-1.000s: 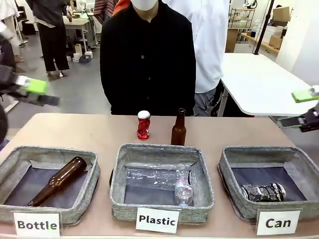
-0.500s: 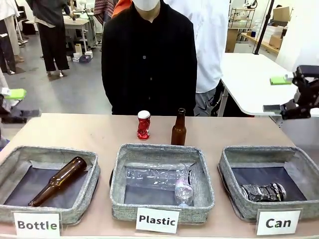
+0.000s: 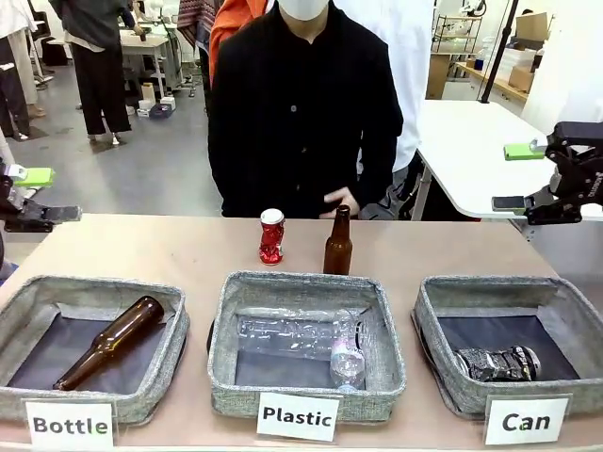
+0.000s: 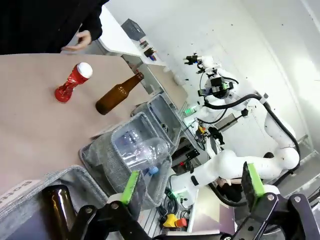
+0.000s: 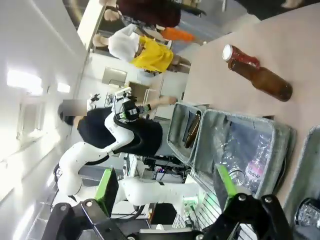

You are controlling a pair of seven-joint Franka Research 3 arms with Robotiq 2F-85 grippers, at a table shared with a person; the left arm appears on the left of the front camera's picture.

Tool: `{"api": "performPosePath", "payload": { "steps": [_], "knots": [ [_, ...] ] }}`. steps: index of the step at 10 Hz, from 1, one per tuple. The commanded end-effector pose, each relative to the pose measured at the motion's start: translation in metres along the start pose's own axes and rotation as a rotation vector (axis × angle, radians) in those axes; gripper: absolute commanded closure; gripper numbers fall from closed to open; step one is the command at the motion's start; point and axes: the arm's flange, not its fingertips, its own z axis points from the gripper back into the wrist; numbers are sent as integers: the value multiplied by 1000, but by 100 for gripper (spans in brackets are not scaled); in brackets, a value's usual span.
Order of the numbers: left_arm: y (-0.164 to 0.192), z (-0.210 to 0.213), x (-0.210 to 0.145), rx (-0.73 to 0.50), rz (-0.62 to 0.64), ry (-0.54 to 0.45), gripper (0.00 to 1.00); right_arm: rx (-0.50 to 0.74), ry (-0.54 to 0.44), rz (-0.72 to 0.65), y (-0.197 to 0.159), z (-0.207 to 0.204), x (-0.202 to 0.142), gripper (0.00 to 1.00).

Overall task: Sort the can waste into the basket.
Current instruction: Pick up the can waste from the table and place it in the right Fabric basket.

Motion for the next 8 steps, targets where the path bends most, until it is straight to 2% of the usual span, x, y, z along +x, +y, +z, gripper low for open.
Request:
{"api": "performPosePath", "payload": {
  "steps": [1,4,5,7,8],
  "knots": [
    [2,4,-1,-12,-17,-17,0,2,3,-13,-1,7,-1,0],
    [1,2,-1,-1,2,-4,0,2,3,-13,-1,7,-1,0],
    [-1,-33,-8,46,-12,188,0,2,3,-13,-1,7,-1,0],
    [16,-70,31,125,-137,357,0,2,3,-13,-1,7,-1,0],
    [22,-93,48,145,-301,384,0,2,3,-13,-1,7,-1,0]
  ]
}}
